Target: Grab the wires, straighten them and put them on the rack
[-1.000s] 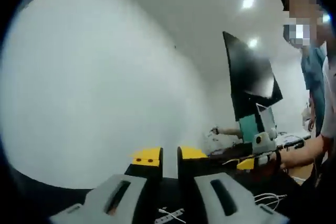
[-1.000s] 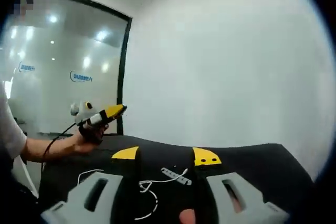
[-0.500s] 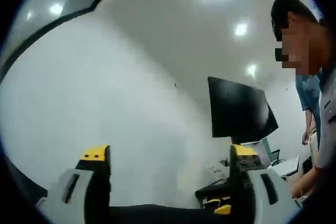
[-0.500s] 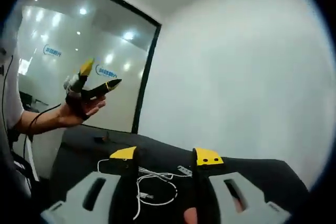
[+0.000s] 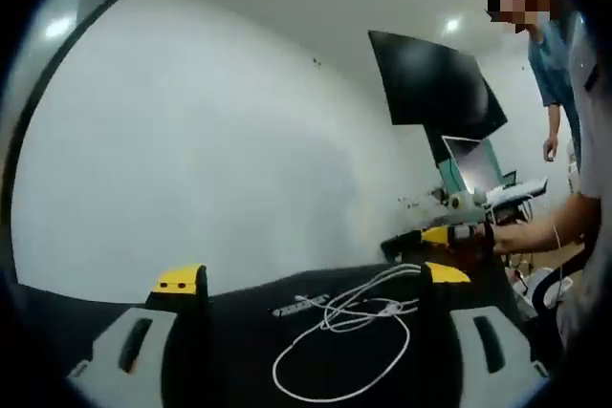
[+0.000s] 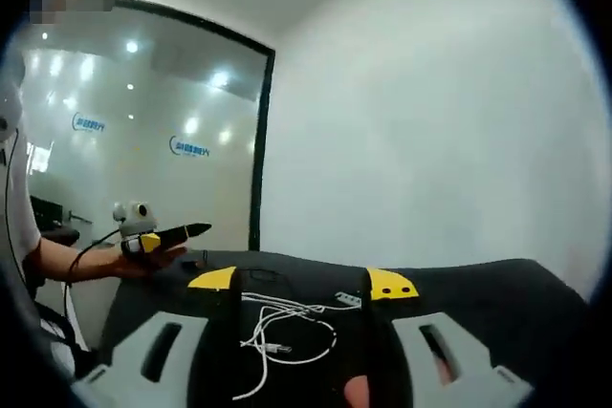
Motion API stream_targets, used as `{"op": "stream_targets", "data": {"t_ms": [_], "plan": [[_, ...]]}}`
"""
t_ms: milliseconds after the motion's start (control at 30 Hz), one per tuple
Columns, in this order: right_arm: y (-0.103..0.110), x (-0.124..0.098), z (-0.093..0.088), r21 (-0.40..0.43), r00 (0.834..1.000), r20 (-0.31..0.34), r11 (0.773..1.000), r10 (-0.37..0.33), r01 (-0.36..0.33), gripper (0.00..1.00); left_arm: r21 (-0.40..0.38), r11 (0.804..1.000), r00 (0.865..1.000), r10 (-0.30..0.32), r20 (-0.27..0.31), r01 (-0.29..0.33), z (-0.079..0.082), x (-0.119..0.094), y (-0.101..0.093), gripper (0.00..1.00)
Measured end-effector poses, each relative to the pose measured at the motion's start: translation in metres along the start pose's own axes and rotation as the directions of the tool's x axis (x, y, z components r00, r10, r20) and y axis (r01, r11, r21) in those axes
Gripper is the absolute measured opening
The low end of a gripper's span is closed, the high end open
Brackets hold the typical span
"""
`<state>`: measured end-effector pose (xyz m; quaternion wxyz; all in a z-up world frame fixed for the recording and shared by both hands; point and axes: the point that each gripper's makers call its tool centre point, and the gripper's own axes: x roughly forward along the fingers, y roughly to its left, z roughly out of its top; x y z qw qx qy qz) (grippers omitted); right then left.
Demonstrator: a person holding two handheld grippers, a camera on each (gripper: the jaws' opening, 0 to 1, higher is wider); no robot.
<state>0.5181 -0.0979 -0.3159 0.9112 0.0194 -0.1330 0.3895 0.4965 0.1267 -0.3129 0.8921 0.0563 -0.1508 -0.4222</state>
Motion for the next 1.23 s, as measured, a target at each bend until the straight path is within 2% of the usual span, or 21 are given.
{"op": "stream_targets", "data": {"t_ms": [33, 67, 100, 133, 167, 200, 267, 333, 400, 533, 633, 767, 1067, 1233], "plan": [[-0.002, 0.000, -0.001, -0.009, 1.000, -0.004, 1.000, 0.005, -0.005, 0.48, -0.029, 0.999, 0.994, -0.018, 0.104, 0.021, 0.017, -0.001, -0.005, 0.69], [0.000, 0.001, -0.003, -0.026, 1.000, -0.014, 1.000, 0.011, -0.011, 0.48, -0.118, 0.991, 0.978, -0.033, 0.208, 0.058, 0.033, -0.004, -0.007, 0.61], [-0.004, 0.002, -0.005, -0.029, 1.000, -0.020, 1.000, 0.009, -0.009, 0.48, -0.204, 0.974, 0.976, -0.059, 0.209, 0.102, 0.035, -0.007, -0.011, 0.54], [-0.005, 0.001, -0.006, -0.026, 1.000, -0.025, 1.000, 0.011, -0.011, 0.47, -0.231, 0.970, 0.983, -0.034, 0.179, 0.076, 0.030, -0.010, -0.003, 0.49], [-0.006, 0.001, -0.005, -0.021, 1.000, -0.021, 1.000, 0.005, -0.006, 0.46, -0.200, 0.980, 0.981, 0.026, 0.193, 0.013, 0.029, -0.012, 0.010, 0.48], [-0.009, -0.001, -0.003, -0.022, 1.000, -0.012, 1.000, -0.010, 0.010, 0.45, -0.192, 0.981, 0.981, 0.050, 0.186, -0.014, 0.027, -0.013, 0.018, 0.47], [-0.018, -0.004, -0.001, 0.000, 0.999, 0.001, 0.999, -0.050, 0.050, 0.43, -0.232, 0.973, 0.983, 0.055, 0.177, -0.013, 0.024, -0.014, 0.022, 0.45], [-0.031, -0.007, 0.000, 0.015, 0.995, 0.017, 0.995, -0.098, 0.098, 0.41, -0.225, 0.974, 0.980, 0.050, 0.190, -0.006, 0.027, -0.015, 0.021, 0.45], [-0.032, -0.010, 0.003, 0.044, 0.993, 0.026, 0.992, -0.119, 0.118, 0.40, -0.225, 0.974, 0.977, 0.047, 0.206, 0.001, 0.029, -0.015, 0.020, 0.45], [-0.031, -0.011, 0.010, 0.061, 0.991, 0.060, 0.991, -0.123, 0.119, 0.39, -0.179, 0.984, 0.992, 0.034, 0.123, -0.011, 0.013, -0.007, 0.015, 0.43], [-0.023, -0.010, 0.012, 0.067, 0.991, 0.064, 0.991, -0.120, 0.115, 0.38, -0.188, 0.982, 0.999, 0.010, 0.031, -0.004, -0.005, -0.003, 0.011, 0.43], [-0.024, -0.009, 0.008, 0.077, 0.990, 0.042, 0.988, -0.136, 0.132, 0.38, -0.173, 0.985, 0.999, 0.029, 0.030, -0.024, -0.006, -0.004, 0.017, 0.43], [-0.021, -0.006, 0.003, 0.065, 0.992, 0.017, 0.991, -0.122, 0.121, 0.38, -0.218, 0.975, 0.997, 0.046, 0.056, -0.033, -0.003, -0.008, 0.028, 0.40], [-0.025, -0.006, 0.000, 0.055, 0.993, 0.010, 0.992, -0.116, 0.116, 0.38, -0.210, 0.976, 0.997, 0.062, 0.043, -0.052, -0.007, -0.008, 0.033, 0.37]]}}
